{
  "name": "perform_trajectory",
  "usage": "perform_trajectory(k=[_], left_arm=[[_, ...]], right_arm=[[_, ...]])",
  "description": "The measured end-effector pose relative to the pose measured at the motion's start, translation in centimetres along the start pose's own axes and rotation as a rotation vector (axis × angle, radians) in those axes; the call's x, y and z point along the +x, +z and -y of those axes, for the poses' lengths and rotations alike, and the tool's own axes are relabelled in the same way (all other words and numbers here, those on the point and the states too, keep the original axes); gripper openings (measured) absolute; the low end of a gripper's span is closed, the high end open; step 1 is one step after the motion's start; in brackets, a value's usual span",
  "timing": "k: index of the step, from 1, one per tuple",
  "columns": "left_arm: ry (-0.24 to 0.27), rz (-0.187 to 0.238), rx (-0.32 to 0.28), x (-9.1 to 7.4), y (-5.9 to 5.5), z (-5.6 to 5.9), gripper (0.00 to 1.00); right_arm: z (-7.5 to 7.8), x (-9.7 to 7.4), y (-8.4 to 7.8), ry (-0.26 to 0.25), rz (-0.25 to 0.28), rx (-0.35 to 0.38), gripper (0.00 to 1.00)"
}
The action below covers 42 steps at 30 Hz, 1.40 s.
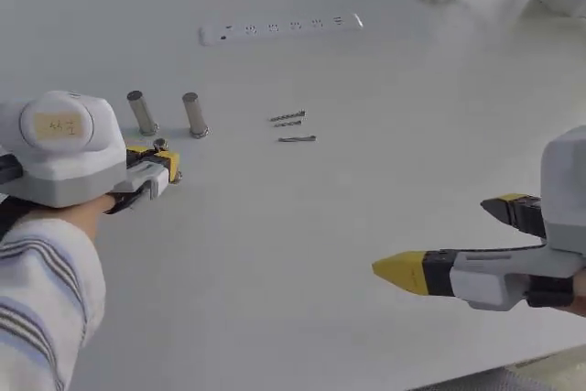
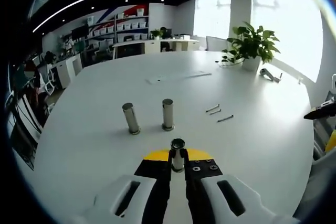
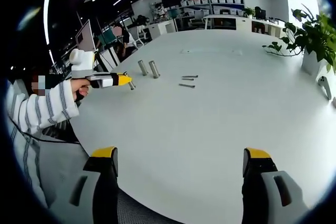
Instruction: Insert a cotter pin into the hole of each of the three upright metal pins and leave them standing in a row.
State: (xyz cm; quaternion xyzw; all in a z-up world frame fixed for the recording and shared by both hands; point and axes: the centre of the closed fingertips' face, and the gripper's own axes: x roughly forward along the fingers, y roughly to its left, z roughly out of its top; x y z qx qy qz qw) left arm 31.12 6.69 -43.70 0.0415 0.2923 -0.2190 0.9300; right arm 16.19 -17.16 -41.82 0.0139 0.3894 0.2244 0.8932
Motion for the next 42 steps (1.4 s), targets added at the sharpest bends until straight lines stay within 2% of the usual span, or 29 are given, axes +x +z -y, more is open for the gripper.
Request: perform_trajectory(k=[5, 10, 15, 19, 25, 28, 32, 37, 42], left_arm=[[-0.002, -0.005, -0.008, -0.8, -0.5, 1.0, 0.05], [0.005, -0.013, -0.005, -1.2, -1.0, 1.4, 0.05], [0.024, -0.021, -0.014, -1.6, -1.6, 1.8, 0.05], [0.019, -0.025, 0.002, -1.8, -2.2, 2.6, 0.05], [0.012, -0.043, -0.008, -1.6, -3.0, 3.7, 0.05], [0.007, -0.047, -0.006, -1.3, -3.3, 4.3, 0.05], [0.013, -0.040, -0.005, -1.1, -3.3, 4.8, 0.05], [0.003, -0.044, -0.010, -0.7, -3.8, 5.4, 0.05], [-0.007, -0.032, -0.016, -0.4, -3.9, 5.6, 0.05]], right_arm=[[-0.4, -0.1, 0.2, 0.011, 0.019, -0.022, 0.98], [-0.5, 0.0, 0.4, 0.009, 0.025, -0.040, 0.98], [-0.7, 0.1, 0.6, 0.027, 0.036, -0.014, 0.98], [-0.8, 0.1, 0.7, 0.030, 0.034, -0.035, 0.98], [-0.8, 0.3, 0.7, 0.044, 0.037, -0.020, 0.98], [-0.9, 0.6, 0.3, 0.054, 0.020, -0.024, 0.98], [-1.0, 0.6, 0.3, 0.055, 0.003, -0.060, 0.98], [-0.7, 0.5, 0.6, 0.047, 0.008, -0.055, 0.98], [-0.9, 0.5, 0.3, 0.046, -0.017, -0.066, 0.98]])
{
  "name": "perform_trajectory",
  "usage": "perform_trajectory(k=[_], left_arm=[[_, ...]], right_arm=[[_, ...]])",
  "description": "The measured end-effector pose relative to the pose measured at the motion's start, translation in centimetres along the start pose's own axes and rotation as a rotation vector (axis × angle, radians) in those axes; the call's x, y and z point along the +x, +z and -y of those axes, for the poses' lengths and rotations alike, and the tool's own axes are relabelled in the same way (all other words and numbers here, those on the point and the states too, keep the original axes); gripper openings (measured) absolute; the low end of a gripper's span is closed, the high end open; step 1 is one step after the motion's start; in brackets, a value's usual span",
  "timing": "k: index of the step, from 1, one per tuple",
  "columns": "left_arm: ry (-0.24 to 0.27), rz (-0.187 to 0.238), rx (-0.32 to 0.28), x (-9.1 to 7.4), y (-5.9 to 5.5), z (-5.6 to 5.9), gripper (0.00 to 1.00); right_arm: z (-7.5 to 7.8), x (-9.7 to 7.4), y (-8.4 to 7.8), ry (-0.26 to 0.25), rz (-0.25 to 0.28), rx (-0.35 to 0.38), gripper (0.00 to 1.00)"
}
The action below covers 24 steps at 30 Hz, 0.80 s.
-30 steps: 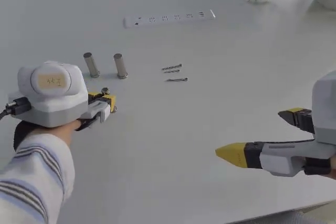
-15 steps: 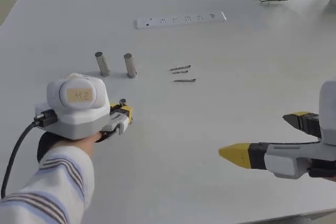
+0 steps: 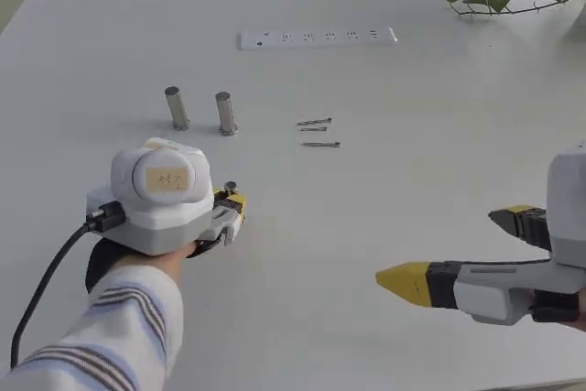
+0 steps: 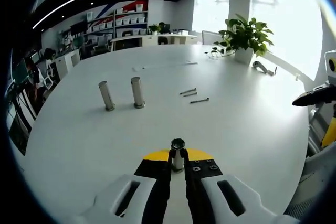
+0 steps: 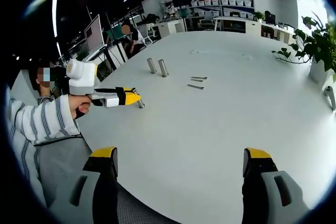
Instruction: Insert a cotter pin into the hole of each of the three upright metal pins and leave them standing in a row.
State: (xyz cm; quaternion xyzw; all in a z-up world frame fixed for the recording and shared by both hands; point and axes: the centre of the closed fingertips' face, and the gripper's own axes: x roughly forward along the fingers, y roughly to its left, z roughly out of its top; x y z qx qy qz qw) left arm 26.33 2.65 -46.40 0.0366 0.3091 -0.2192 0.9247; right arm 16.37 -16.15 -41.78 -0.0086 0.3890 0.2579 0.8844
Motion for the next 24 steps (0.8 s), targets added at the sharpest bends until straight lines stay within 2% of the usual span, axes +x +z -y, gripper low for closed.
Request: perform_trajectory(k=[5, 11, 15, 18, 24], left_arm=[[0.008, 0.011, 0.005, 0.11, 0.08, 0.05, 0.05], [0.031, 0.021, -0.009, 0.06, 0.01, 0.19, 0.05], [0.037, 0.034, 0.037, 0.09, -0.22, 0.52, 0.06], [0.043, 0.032, 0.021, 0.02, -0.26, 0.48, 0.06], [0.055, 0.028, 0.038, -0.20, -0.30, 0.43, 0.06]], right_arm=[[-0.44, 0.17, -0.07, 0.002, -0.017, -0.011, 0.98], [-0.53, 0.08, 0.20, -0.008, -0.011, -0.012, 0.98], [-0.44, -0.05, 0.20, -0.013, -0.008, -0.012, 0.98], [-0.25, -0.15, -0.01, -0.017, -0.010, -0.010, 0.97], [-0.20, -0.29, -0.07, -0.016, -0.007, -0.012, 0.97]])
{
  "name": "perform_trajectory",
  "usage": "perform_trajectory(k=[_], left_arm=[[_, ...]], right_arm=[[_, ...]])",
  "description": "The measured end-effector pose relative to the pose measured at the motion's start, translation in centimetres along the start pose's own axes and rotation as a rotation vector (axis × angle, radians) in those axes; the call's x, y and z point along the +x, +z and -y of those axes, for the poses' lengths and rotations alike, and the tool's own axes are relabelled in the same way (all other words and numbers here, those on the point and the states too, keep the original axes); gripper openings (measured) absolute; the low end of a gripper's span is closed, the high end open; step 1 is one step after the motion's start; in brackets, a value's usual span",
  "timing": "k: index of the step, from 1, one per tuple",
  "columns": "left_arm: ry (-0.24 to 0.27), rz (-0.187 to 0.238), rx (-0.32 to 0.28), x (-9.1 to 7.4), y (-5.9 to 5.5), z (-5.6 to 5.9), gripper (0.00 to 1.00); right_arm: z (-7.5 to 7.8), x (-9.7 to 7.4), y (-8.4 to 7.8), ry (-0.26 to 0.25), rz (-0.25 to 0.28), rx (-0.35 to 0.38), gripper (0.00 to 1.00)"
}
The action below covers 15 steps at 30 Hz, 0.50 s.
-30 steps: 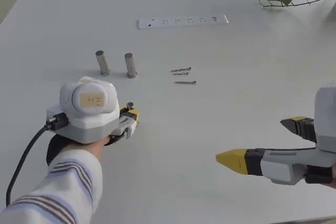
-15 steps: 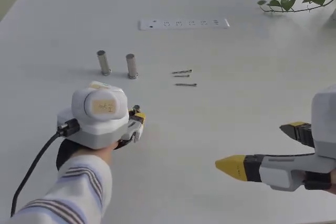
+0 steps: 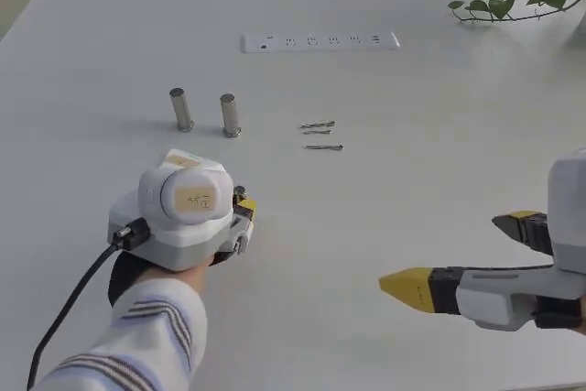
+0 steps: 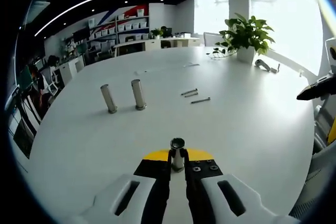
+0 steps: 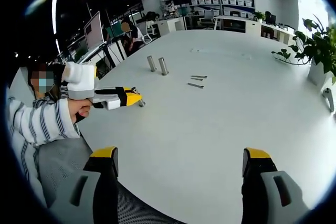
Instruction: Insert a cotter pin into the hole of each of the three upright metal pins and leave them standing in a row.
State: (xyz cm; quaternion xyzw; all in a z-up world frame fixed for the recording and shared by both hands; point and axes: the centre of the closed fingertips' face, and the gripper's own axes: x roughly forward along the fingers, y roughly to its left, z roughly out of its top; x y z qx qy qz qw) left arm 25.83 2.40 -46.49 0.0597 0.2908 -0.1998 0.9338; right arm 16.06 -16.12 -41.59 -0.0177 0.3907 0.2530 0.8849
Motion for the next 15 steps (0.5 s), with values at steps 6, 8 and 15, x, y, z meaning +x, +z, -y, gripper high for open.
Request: perform_trajectory(k=[6, 8, 15], left_arm=[[-0.042, 0.061, -0.035, -0.3, 1.1, 0.4, 0.28], [-0.059, 0.082, -0.035, -0.6, 1.9, 0.4, 0.35], [-0.190, 0.108, 0.030, -1.7, 2.6, 1.9, 0.65]], right_arm=[[-0.2, 0.0, 0.1, 0.007, 0.005, -0.004, 0.97], [-0.3, 0.0, 0.1, 0.011, 0.005, -0.004, 0.97], [-0.5, 0.1, 0.1, 0.017, 0.005, -0.007, 0.97]])
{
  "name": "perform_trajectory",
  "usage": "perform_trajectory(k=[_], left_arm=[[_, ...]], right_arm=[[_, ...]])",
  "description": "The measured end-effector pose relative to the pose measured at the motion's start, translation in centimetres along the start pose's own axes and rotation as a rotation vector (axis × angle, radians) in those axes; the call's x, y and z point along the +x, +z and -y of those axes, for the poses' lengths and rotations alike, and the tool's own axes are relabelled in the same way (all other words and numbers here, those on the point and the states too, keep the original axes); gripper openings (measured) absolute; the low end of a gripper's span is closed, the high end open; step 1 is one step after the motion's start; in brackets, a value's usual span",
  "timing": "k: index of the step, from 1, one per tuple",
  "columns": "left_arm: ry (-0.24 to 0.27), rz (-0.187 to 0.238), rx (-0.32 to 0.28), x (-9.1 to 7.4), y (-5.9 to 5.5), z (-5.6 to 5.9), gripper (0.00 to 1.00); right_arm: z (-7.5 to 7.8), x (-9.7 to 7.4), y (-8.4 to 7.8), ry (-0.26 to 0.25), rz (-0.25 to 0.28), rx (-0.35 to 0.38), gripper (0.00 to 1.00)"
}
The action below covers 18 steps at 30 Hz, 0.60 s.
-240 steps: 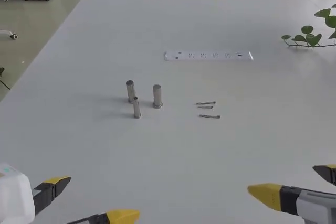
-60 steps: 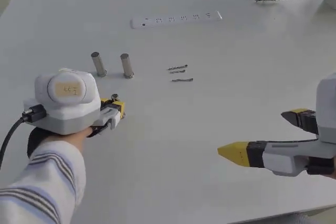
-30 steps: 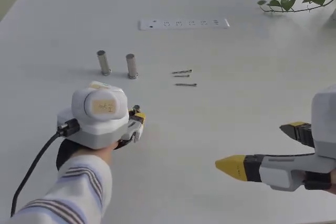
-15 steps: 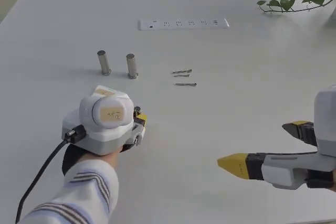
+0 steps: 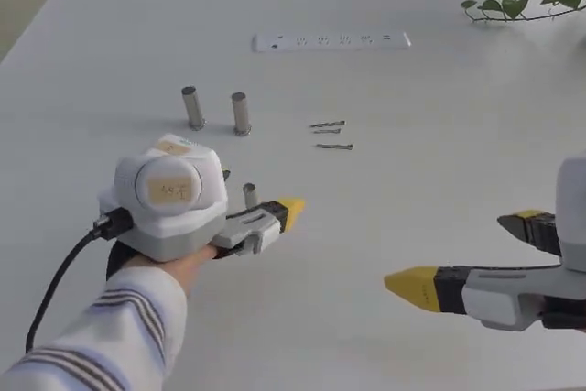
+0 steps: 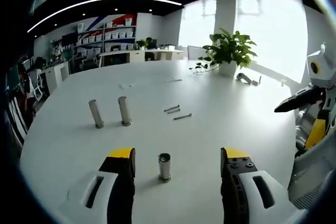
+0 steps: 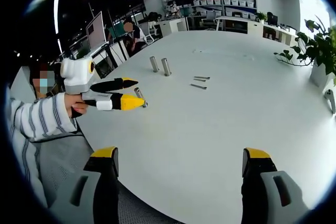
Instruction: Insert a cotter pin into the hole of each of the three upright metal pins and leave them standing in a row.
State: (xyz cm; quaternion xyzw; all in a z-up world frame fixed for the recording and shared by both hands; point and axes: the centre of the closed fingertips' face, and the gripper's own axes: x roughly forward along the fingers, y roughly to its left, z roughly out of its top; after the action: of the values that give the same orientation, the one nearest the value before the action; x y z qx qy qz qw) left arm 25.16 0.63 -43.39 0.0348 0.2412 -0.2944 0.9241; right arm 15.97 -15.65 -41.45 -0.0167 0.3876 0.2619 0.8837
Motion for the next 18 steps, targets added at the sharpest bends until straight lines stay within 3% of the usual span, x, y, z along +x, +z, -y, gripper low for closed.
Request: perform_trajectory(k=[7, 11, 16, 18], left_arm=[[-0.083, -0.016, 0.049, -1.7, 0.1, 0.7, 0.80], [-0.138, -0.008, 0.031, -2.6, 0.4, 1.0, 0.92], [-0.206, -0.010, 0.007, -3.7, 0.7, 1.5, 0.99], [-0.208, -0.015, -0.006, -4.1, 0.7, 1.3, 0.99]], right_arm=[[0.3, -0.1, 0.0, -0.004, 0.004, 0.007, 0.97], [0.3, -0.1, 0.0, -0.004, -0.002, 0.006, 0.97], [0.3, 0.0, 0.0, -0.001, -0.008, 0.003, 0.96], [0.3, 0.1, 0.0, -0.002, -0.009, 0.001, 0.96]])
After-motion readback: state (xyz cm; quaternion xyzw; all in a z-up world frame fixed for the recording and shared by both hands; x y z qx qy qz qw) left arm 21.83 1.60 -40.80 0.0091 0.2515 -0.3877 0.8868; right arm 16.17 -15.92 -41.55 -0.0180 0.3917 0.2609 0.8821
